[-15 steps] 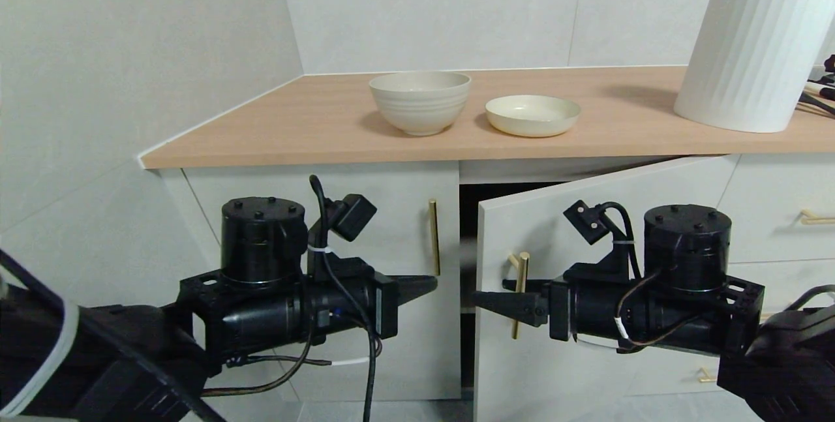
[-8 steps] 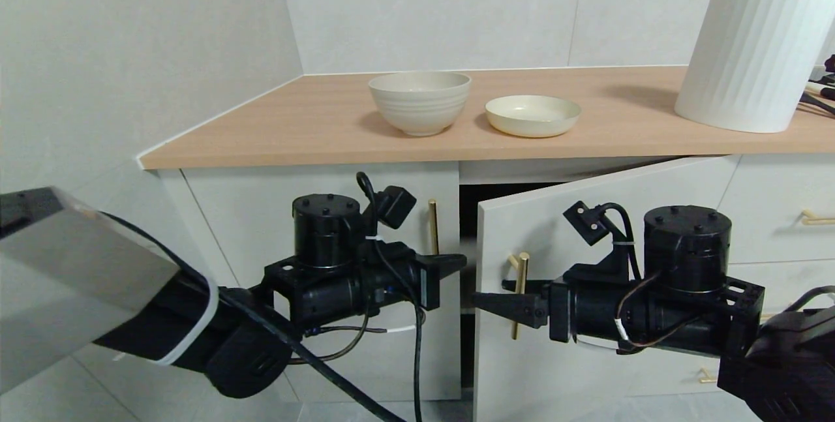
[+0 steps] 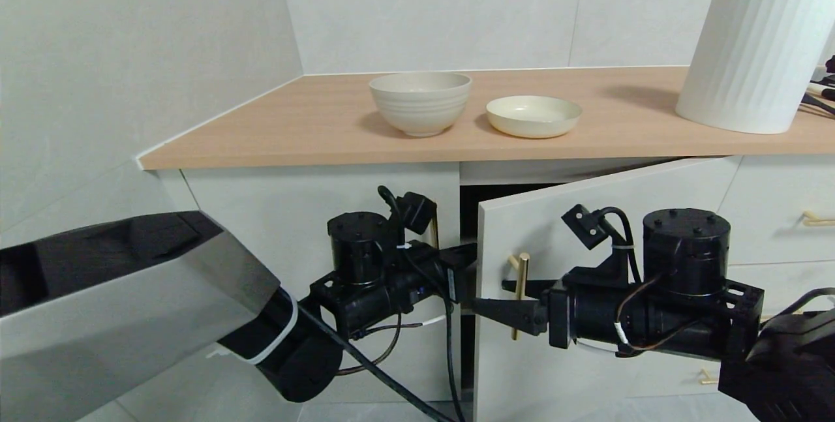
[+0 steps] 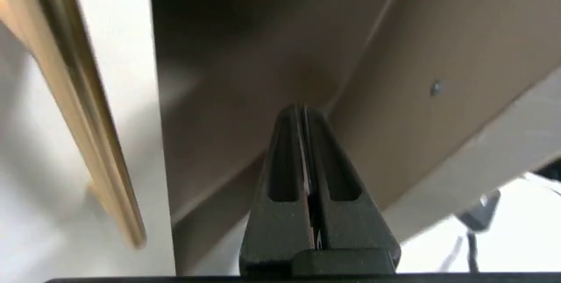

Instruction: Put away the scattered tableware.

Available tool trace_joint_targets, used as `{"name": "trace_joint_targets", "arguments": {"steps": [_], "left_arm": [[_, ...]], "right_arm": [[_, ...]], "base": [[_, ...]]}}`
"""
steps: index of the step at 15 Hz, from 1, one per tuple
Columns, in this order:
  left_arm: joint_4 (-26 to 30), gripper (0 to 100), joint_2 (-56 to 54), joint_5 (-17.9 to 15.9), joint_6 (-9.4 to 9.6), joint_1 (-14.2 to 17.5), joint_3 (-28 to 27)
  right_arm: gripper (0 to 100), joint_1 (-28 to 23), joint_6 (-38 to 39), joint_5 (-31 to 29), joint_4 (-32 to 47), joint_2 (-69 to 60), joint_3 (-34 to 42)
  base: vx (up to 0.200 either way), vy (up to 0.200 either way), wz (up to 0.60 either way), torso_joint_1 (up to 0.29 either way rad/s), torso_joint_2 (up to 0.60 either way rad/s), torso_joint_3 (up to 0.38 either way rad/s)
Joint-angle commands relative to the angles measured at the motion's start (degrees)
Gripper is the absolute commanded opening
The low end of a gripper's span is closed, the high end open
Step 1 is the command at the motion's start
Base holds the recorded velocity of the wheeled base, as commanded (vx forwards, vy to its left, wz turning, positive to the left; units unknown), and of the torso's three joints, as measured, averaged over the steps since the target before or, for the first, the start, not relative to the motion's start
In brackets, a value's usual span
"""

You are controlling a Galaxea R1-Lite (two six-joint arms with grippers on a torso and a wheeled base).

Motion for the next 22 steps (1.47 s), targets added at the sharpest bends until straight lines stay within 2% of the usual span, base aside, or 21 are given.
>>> {"name": "trace_joint_targets", "arguments": {"steps": [1,11,12,13,14,16,17,19,22], "left_arm": [[-0.77,0,2.40,0.08,-0.05,-0.85,-0.05],[-4.02,0,3.98,0.78,-0.40,-1.82,-1.81],[-4.46,0,3.72,0.78,-0.32,-1.82,-1.72],[-4.46,0,2.75,0.78,-0.32,-1.99,-1.37],[-4.37,0,1.87,0.69,-0.32,-2.34,-0.93],[-2.88,0,-0.59,0.34,-0.32,-3.05,-1.28],[-0.86,0,-1.65,0.34,-0.32,-3.40,-1.37],[2.04,0,-2.79,0.08,-0.40,-3.84,-1.02],[1.95,0,-1.03,0.08,-0.32,-3.93,-1.45]], "right_arm": [[100,-0.55,-1.45,-1.09,0.09,0.50,0.73],[100,-6.88,-13.22,-5.22,0.88,-5.21,5.48],[100,-7.76,-13.49,-5.22,1.67,-7.41,6.53],[100,-8.82,-13.57,-5.66,5.98,-11.45,7.50],[100,-8.82,-13.66,-8.47,10.02,-14.53,8.29],[100,-6.62,-16.39,-22.71,14.77,-18.74,9.17],[100,-4.77,-16.48,-27.01,16.44,-20.68,9.52],[100,-1.34,-16.12,-27.98,22.33,-26.83,10.57],[100,-1.34,-15.86,-27.45,24.70,-27.45,10.66]], "base": [[0.000,0.000,0.00,0.000,0.00,0.000],[0.000,0.000,0.00,0.000,0.00,0.000],[0.000,0.000,0.00,0.000,0.00,0.000],[0.000,0.000,0.00,0.000,0.00,0.000],[0.000,0.000,0.00,0.000,0.00,0.000],[0.000,0.000,0.00,0.000,0.00,0.000],[0.000,0.000,0.00,0.000,0.00,0.000],[0.000,0.000,0.00,0.000,0.00,0.000],[0.000,0.000,0.00,0.000,0.00,0.000]]}}
